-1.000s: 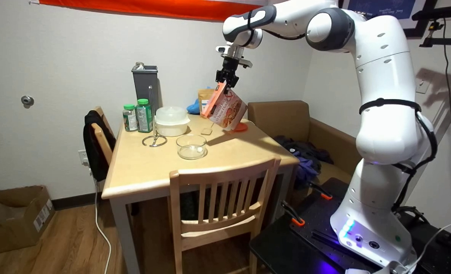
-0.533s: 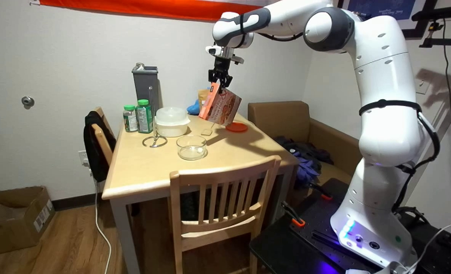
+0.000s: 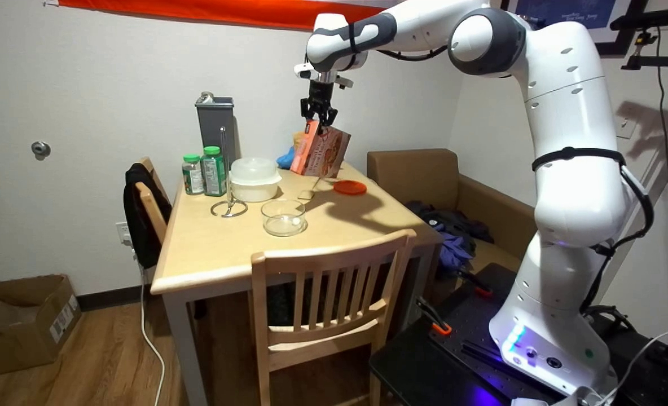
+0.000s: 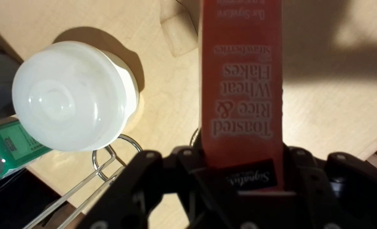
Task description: Pour some cereal into the clear bowl
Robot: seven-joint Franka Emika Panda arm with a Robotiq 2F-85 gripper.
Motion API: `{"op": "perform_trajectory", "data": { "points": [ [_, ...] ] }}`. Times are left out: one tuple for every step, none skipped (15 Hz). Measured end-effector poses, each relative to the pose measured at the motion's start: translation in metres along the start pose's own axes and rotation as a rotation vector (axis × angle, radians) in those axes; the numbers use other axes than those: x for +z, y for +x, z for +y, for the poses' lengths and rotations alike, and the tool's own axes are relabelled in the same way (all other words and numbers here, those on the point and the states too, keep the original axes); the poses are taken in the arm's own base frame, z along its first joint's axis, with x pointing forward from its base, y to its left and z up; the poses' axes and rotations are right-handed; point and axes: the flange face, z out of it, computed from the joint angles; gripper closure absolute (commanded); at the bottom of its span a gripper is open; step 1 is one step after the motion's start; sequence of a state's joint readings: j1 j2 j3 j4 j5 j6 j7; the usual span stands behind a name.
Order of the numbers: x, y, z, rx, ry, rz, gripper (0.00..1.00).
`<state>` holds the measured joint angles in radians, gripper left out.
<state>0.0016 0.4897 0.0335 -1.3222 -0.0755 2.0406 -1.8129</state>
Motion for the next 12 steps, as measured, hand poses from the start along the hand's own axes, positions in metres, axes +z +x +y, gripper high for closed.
{"op": "perform_trajectory", "data": {
  "points": [
    [0.000, 0.004, 0.001, -0.003, -0.001, -0.006, 0.82],
    [0.000, 0.009, 0.003, -0.009, -0.001, -0.013, 0.82],
    [0.000, 0.014, 0.004, -0.019, 0.000, -0.017, 0.82],
    [0.001, 0.018, 0.005, -0.030, 0.001, -0.022, 0.82],
    [0.003, 0.022, 0.005, -0.040, 0.002, -0.027, 0.82],
    [0.005, 0.026, 0.006, -0.052, 0.002, -0.036, 0.82],
    [0.007, 0.030, 0.006, -0.065, 0.001, -0.047, 0.82],
    [0.010, 0.035, 0.005, -0.080, 0.000, -0.057, 0.82],
    [0.014, 0.039, 0.004, -0.094, -0.002, -0.067, 0.82],
    [0.017, 0.044, 0.003, -0.109, -0.004, -0.076, 0.82],
    [0.020, 0.049, 0.002, -0.123, -0.007, -0.084, 0.82],
    [0.023, 0.054, 0.000, -0.137, -0.009, -0.091, 0.82]
  ]
}}
